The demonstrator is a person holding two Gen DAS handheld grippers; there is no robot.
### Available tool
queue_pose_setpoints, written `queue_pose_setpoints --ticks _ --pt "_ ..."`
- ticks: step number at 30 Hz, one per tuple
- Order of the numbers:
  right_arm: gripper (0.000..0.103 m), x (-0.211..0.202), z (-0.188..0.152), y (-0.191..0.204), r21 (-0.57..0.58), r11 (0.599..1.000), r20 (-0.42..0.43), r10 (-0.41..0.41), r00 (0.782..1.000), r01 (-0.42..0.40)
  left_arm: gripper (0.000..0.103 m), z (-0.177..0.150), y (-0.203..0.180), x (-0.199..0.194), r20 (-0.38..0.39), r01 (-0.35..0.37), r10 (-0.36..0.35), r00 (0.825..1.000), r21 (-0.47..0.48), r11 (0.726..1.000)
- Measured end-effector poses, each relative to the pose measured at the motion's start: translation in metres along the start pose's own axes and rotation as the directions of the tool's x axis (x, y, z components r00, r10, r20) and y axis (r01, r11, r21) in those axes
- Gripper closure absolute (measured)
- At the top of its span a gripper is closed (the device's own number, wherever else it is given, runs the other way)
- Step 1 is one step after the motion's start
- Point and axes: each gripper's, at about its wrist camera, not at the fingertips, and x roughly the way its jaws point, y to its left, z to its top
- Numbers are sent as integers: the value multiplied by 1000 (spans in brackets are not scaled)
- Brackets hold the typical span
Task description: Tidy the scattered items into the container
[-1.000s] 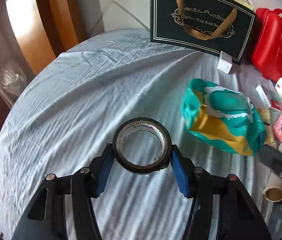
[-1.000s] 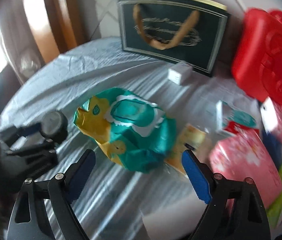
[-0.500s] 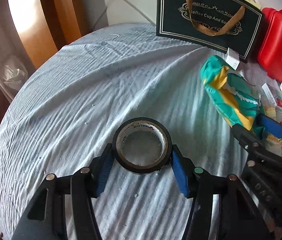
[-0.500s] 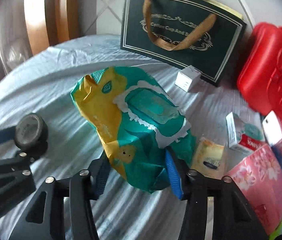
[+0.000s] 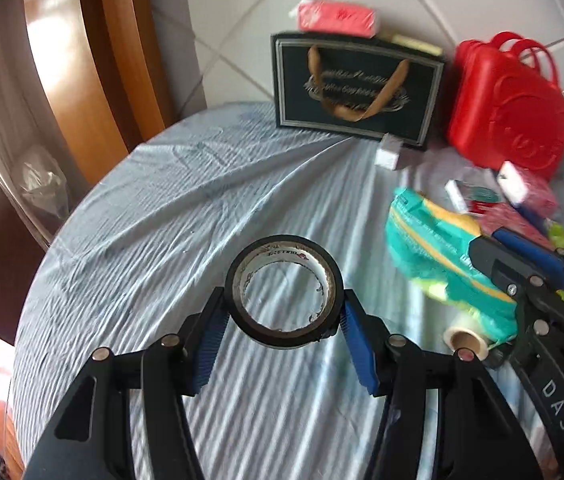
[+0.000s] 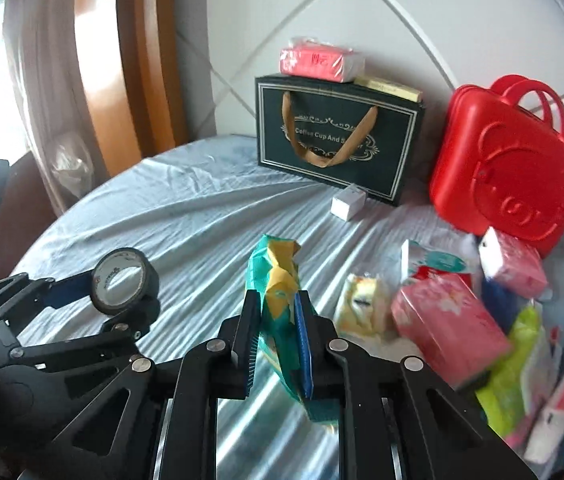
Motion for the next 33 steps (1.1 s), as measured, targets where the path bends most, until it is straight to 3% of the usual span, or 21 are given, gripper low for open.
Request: queue_pose_setpoints --ticks 9,11,13,16,20,21,22,23,24,25,29,33 --pt "88 -59 -37 -11 37 993 -34 114 993 -113 48 -42 -7 -57 -34 -41 39 999 -54 998" --pt "89 -75 -40 -11 23 992 -19 125 992 -124 48 -46 -15 -71 -21 -43 42 999 -54 998" --pt "99 -92 -41 -13 2 992 12 128 992 -128 48 -50 -25 -86 1 -51 51 999 -56 997" --pt "99 -117 -42 -22 -27 990 46 140 989 -139 48 -57 -41 -110 27 -66 69 997 -75 995" --pt "97 -126 -53 -44 -14 981 -41 193 980 -194 48 -71 -54 -127 8 -76 77 997 -96 992" --pt "86 -127 -60 -48 -12 980 -60 199 978 -200 48 -76 -54 -127 -2 -81 81 997 -101 992" --pt "66 -128 -69 -50 -13 980 -82 197 977 -199 48 -82 -53 -126 -16 -83 81 997 -110 990" --pt "52 -130 -77 -50 -13 979 -95 201 975 -203 48 -91 -51 -124 -28 -84 81 996 -116 990" --pt "28 -131 -88 -50 -9 978 -106 205 973 -207 48 -99 -49 -121 -38 -90 86 996 -112 990" --pt "23 -131 -100 -49 -4 978 -120 206 971 -208 48 -109 -48 -117 -49 -102 98 994 -101 990" --pt "23 -123 -151 -38 22 976 -203 216 955 -216 48 -153 -31 -97 -92 -135 128 987 -72 988" --pt "22 -109 -189 -26 41 976 -272 217 938 -214 48 -199 -18 -91 -143 -112 102 984 -60 992"
